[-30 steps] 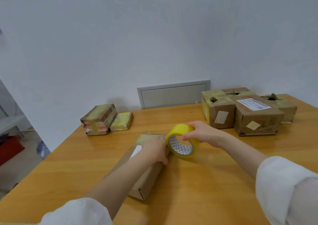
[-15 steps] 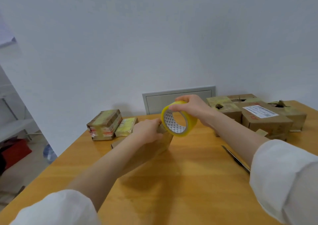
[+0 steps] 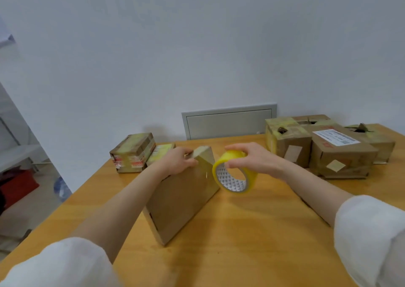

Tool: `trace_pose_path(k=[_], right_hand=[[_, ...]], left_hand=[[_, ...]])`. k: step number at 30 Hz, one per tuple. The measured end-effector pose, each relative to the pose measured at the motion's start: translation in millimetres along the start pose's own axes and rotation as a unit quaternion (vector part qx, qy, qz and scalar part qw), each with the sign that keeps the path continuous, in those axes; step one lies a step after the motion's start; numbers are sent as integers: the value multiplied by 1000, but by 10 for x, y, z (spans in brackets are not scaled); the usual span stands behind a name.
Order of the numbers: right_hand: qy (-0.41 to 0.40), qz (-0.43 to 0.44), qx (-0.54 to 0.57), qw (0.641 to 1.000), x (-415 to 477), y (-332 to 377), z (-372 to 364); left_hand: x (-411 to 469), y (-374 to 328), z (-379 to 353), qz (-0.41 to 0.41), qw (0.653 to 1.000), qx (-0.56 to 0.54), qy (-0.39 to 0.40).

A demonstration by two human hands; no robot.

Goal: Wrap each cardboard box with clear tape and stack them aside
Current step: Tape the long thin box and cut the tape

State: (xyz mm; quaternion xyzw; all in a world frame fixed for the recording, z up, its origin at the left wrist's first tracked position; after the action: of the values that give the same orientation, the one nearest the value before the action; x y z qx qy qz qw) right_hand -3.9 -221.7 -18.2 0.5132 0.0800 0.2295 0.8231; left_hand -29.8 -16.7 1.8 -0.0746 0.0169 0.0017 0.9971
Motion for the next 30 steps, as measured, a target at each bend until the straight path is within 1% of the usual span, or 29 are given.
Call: trace_pose_path(k=[2, 4, 6, 7, 9, 11, 13, 19, 22, 25, 28, 30], right_hand=[[-1, 12, 29, 999, -31, -96, -99], [-19, 42, 35, 998, -2, -101, -130], [-36, 47, 42, 997, 20, -101, -116], [-33, 41, 36, 998, 20, -129, -124], [-1, 21, 2, 1000, 0, -248, -182], [24, -2, 2, 1000, -45, -356, -251], [23, -21, 26, 999, -55, -405, -288], [34, -35, 25, 998, 15, -388, -339], [39, -40, 20, 998, 60, -391, -390], [40, -48, 9, 998, 119, -400, -446], [38, -53, -3, 998, 162, -407, -468], [34, -55, -20, 998, 175, -419, -483]], left_hand=[[16, -4, -14, 0, 1000, -7, 6], [23, 27, -1, 7, 1000, -11, 12], [33, 47, 7, 10, 1000, -7, 22], [35, 49, 5, 7, 1000, -5, 25], [44, 39, -5, 4, 999, -4, 34], [49, 24, 0, 3, 999, 4, 46], [64, 19, -10, -5, 998, 18, 56], [85, 37, -24, -36, 997, 40, 58], [112, -2, -2, -32, 999, 7, 22], [186, -111, 14, 5, 999, -4, -40], [258, -218, -14, 38, 991, 86, -100], [324, -240, -65, 54, 982, 141, -114]])
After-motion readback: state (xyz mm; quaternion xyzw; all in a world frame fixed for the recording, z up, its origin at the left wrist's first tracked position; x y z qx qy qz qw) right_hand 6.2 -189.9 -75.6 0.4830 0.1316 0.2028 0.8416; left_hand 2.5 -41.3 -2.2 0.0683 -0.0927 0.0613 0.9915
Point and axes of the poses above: each hand's wrist, its own x-axis towards the middle knuckle, its own z-axis out of the back of the hand, y = z × x, the point moved 4 cm from there along x, towards the middle knuckle, and after that the axes turned 13 degrees about x, right-handed, at the moved point
